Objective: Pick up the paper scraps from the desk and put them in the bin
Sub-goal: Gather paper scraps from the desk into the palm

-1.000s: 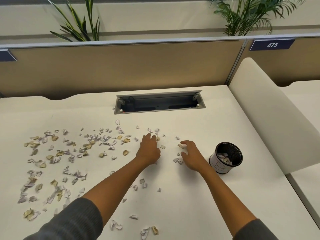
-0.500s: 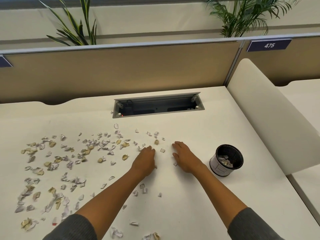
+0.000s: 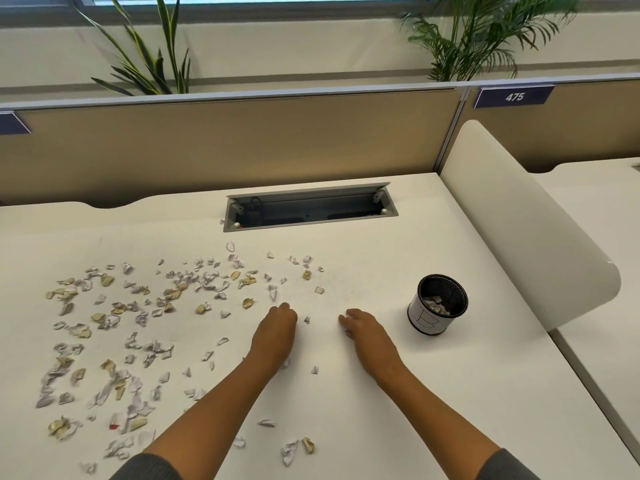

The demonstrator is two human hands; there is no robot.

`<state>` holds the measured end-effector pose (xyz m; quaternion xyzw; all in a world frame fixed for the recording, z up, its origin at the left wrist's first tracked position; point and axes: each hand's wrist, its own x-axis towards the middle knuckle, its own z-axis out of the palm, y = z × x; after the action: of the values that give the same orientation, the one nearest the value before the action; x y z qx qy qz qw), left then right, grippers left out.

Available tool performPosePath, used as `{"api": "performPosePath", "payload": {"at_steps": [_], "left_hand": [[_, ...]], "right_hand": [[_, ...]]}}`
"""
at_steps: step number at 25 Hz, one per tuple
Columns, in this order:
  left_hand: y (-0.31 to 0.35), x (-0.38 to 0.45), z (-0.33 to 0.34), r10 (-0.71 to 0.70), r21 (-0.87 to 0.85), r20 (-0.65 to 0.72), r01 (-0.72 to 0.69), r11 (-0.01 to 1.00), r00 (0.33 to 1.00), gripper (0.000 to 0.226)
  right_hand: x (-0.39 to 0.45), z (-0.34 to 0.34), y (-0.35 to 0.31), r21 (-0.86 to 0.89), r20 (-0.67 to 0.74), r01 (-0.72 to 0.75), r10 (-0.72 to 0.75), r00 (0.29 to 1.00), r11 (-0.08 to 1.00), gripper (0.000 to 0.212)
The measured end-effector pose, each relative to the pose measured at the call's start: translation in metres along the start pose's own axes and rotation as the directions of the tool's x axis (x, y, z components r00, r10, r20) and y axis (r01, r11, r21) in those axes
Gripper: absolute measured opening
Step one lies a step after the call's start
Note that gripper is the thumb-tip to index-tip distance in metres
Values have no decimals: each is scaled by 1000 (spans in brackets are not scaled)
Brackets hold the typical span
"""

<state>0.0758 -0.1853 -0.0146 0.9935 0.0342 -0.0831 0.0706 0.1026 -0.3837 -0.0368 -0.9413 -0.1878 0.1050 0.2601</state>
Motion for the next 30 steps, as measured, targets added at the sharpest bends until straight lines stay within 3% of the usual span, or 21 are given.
{"api": "performPosePath", "payload": {"at_steps": [4,10,12,14,17,19,23,27,30], "left_hand": [[-3,-16,-1,-20,1,38,20,1000,999,47],[-7,-22,-5,-133,-155,97,147,977,986,49],[-7,-22,-10,-185,-246,129,212,946,974,42],[-8,-21,-13,-221,-313,118,247,917,968,29],[-12,-20,-13,-248,-438,79,257,862,966,27],[-13,-19,-13,-268,-528,85,271,805,960,19],[-1,-16,-20,-293,-650,115,295,700,949,15],[27,-10,-29,-245,-714,110,248,654,963,13],[56,-4,-36,-175,-753,112,199,627,978,11]], "right_hand": [[-14,5,-6,-142,-51,-1,-6,999,990,19],[-30,5,-16,-117,-70,-49,41,997,992,18],[-32,4,-16,-52,-75,-69,65,995,996,16],[-34,-2,-15,149,-70,-150,162,984,977,14],[-37,-24,-9,530,-23,-235,291,956,814,13],[-39,-47,-3,622,-59,-201,302,951,757,15],[-41,-103,21,667,-232,-125,364,902,735,11],[-46,-138,48,563,-373,-203,466,803,801,6],[-46,-140,60,544,-387,-242,496,777,803,12]]}}
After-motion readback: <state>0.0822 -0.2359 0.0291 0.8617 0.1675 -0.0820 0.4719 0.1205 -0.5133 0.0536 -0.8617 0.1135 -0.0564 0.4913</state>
